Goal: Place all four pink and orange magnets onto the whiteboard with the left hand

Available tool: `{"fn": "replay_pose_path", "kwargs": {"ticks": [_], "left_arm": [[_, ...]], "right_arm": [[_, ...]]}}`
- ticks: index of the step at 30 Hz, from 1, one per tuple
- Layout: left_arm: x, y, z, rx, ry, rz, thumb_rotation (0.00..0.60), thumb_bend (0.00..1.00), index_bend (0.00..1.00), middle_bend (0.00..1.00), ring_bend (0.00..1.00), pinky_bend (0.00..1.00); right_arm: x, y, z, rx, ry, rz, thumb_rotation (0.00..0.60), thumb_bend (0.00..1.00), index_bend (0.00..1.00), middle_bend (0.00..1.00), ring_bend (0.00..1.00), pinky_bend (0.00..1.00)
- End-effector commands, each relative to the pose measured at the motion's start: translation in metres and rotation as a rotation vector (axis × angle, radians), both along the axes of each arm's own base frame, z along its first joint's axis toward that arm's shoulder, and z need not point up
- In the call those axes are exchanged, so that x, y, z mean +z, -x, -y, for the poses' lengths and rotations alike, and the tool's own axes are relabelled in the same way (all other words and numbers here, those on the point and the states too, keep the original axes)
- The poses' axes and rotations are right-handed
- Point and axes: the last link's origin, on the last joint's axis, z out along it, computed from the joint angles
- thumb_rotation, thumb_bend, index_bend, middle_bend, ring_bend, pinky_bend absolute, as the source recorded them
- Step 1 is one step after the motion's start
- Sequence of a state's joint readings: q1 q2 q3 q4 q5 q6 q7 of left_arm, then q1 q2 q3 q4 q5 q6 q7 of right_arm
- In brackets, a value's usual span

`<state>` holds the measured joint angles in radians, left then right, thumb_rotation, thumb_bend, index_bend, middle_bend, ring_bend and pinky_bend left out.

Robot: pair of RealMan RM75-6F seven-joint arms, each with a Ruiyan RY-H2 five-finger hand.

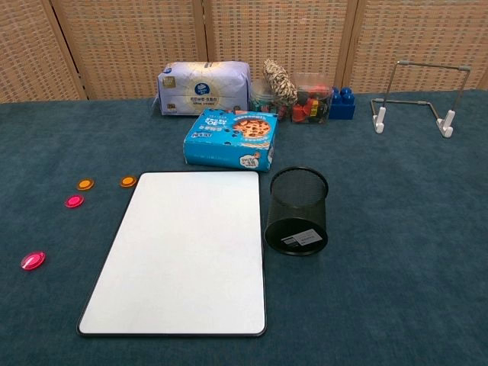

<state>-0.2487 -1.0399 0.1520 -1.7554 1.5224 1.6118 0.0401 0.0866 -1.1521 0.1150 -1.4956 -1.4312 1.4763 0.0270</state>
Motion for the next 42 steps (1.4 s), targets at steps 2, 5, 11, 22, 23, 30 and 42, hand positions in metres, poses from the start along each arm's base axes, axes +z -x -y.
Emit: {"fn": "replay_pose_path", "kwargs": {"ticks": [2, 5, 11, 22, 23, 30, 42], "left_arm": [[0.002, -0.002, 0.005, -0.015, 0.007, 0.008, 0.600, 0.00, 0.00, 0.00, 0.00, 0.00], [0.001, -0.002, 0.006, -0.017, 0.016, 0.004, 0.600, 0.00, 0.00, 0.00, 0.00, 0.00], [-0.010, 0.001, -0.001, -0.013, 0.067, -0.005, 0.600, 0.00, 0.00, 0.00, 0.00, 0.00], [-0.059, 0.013, -0.019, 0.042, 0.220, -0.005, 0.600, 0.26, 0.31, 0.00, 0.00, 0.00], [-0.062, 0.014, -0.021, 0.050, 0.226, -0.009, 0.600, 0.28, 0.35, 0.00, 0.00, 0.00], [-0.081, 0.020, -0.034, 0.095, 0.283, -0.043, 0.600, 0.32, 0.37, 0.00, 0.00, 0.00], [-0.105, 0.035, -0.048, 0.171, 0.358, -0.116, 0.600, 0.31, 0.37, 0.00, 0.00, 0.00]], "right_arm": [[0.000, 0.000, -0.001, 0.000, -0.002, 0.008, 0.600, 0.01, 0.00, 0.00, 0.00, 0.00], [0.000, -0.001, -0.001, 0.002, -0.001, 0.018, 0.600, 0.02, 0.00, 0.00, 0.00, 0.00], [0.000, -0.001, -0.001, -0.004, -0.005, 0.035, 0.600, 0.03, 0.00, 0.00, 0.00, 0.00], [0.001, 0.001, -0.001, -0.002, -0.028, 0.048, 0.600, 0.04, 0.00, 0.00, 0.00, 0.00], [0.001, 0.001, -0.001, -0.003, -0.028, 0.052, 0.600, 0.04, 0.00, 0.00, 0.00, 0.00], [0.002, 0.002, -0.001, -0.009, -0.029, 0.063, 0.600, 0.05, 0.00, 0.00, 0.00, 0.00], [0.001, 0.002, -0.001, -0.020, -0.034, 0.062, 0.600, 0.05, 0.00, 0.00, 0.00, 0.00]]}}
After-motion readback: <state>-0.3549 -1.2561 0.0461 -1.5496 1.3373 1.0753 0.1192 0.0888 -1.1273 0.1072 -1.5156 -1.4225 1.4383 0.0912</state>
